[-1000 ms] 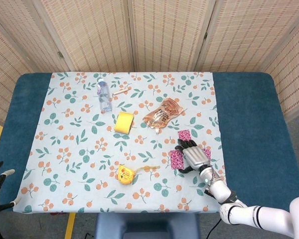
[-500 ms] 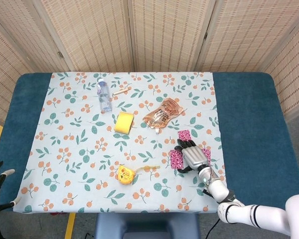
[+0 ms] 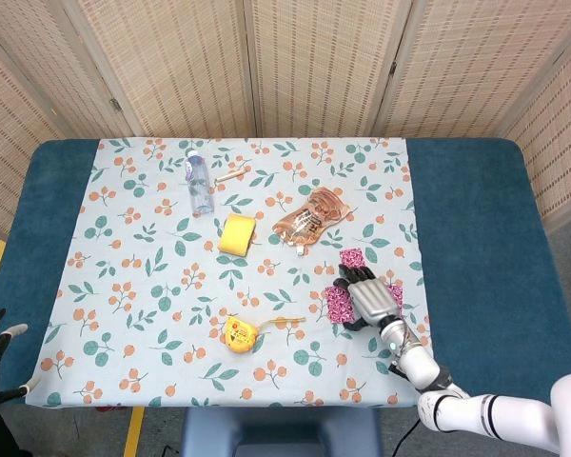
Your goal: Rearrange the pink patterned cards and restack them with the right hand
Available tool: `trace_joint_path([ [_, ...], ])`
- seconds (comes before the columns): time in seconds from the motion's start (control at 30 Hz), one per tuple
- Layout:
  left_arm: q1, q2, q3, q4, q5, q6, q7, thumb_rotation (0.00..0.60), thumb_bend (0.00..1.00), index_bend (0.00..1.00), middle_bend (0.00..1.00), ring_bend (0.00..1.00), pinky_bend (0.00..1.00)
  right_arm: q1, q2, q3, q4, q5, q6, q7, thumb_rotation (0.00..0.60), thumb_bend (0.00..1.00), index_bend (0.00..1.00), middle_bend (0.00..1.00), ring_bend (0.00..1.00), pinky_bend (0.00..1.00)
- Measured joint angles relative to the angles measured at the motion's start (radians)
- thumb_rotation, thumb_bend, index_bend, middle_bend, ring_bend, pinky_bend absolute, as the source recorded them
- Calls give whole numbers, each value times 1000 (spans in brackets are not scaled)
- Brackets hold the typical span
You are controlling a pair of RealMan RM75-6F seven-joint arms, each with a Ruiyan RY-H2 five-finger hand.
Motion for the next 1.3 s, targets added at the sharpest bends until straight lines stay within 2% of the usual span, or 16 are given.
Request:
trace_joint_path([
  [0.27, 1, 1, 2, -3, 4, 1, 1, 600, 192, 260, 0, 12, 0, -55, 99, 1, -84, -47, 78, 54, 548, 253, 311, 4, 0, 0],
  [0.5, -3, -1, 4, -10, 9, -4, 8, 600, 192, 260, 0, 12, 0, -127, 171, -24, -78, -54, 105, 132, 547, 254, 311, 4, 0, 0],
  [0.87, -3, 5, 6, -28, 14, -1, 20, 600, 192, 259, 0, 12, 0, -160, 155, -39, 14, -61, 58, 202, 539, 253, 311, 4, 0, 0],
  [1.3, -2, 4, 6, -21, 8, -5, 14, 600, 192, 258, 0, 12, 0, -171, 139, -17, 39, -92, 35, 256, 539, 253, 250, 3, 0, 0],
])
